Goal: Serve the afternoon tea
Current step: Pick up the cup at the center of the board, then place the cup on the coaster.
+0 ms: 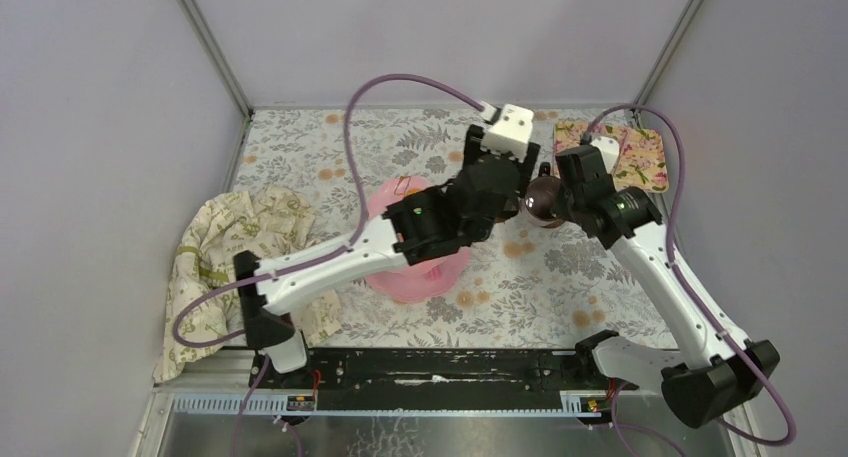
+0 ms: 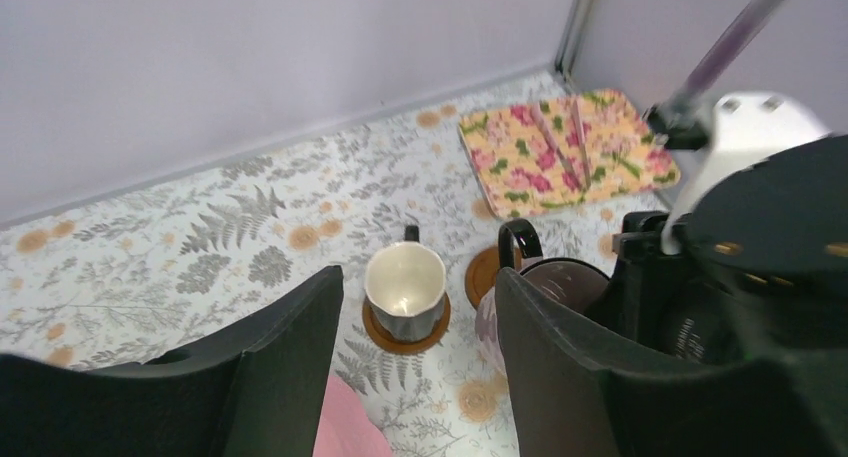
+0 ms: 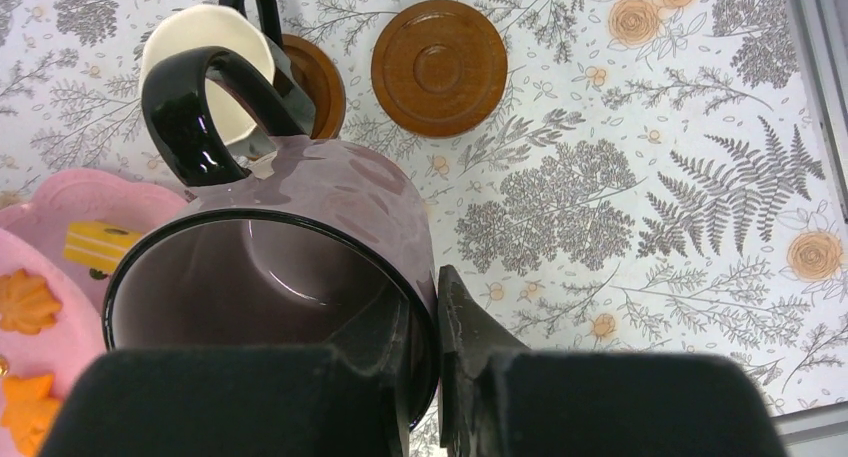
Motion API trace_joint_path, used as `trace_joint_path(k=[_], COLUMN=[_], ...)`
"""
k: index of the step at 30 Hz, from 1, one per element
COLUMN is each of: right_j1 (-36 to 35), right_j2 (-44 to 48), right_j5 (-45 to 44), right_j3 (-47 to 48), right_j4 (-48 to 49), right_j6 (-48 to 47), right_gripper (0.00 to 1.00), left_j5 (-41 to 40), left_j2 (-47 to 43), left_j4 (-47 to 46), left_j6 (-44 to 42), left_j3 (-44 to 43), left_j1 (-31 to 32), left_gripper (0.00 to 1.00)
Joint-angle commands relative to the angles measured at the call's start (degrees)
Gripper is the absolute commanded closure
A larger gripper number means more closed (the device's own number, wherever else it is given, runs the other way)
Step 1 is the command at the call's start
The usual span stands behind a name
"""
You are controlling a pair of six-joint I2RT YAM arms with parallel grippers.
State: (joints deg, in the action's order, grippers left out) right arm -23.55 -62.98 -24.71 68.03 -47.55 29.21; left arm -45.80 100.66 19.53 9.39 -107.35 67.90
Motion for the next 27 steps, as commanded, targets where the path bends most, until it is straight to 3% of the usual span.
trace_joint_path(k=[1, 10, 20, 27], right_j1=[1.48, 9.01, 15.32, 17.26], right_j2=[-3.76, -11.82, -19.47, -23.94], right_j5=[-3.51, 3.12, 8.88, 11.13], right_j3=[5.89, 10.73, 10.71, 11.31], right_j4=[5.4, 8.02, 11.14, 12.12], right_j6=[-1.39, -3.78, -4.3, -3.1], right_gripper=[1.0, 1.0, 1.0, 1.0], left_j5=[-5.63, -11.75, 0.89, 7.3], left_j2=[-8.14, -21.35, -28.84, -29.39], left_j4=[-9.58, -17.33, -6.5, -6.68], left_j6=[-3.58, -8.8, 10.32, 18.41], left_j3=[3.33, 10.43, 19.94, 28.55], left_j1=[0.16, -2.58, -24.69, -32.55], left_gripper=[0.34, 0.29, 0.28, 0.29])
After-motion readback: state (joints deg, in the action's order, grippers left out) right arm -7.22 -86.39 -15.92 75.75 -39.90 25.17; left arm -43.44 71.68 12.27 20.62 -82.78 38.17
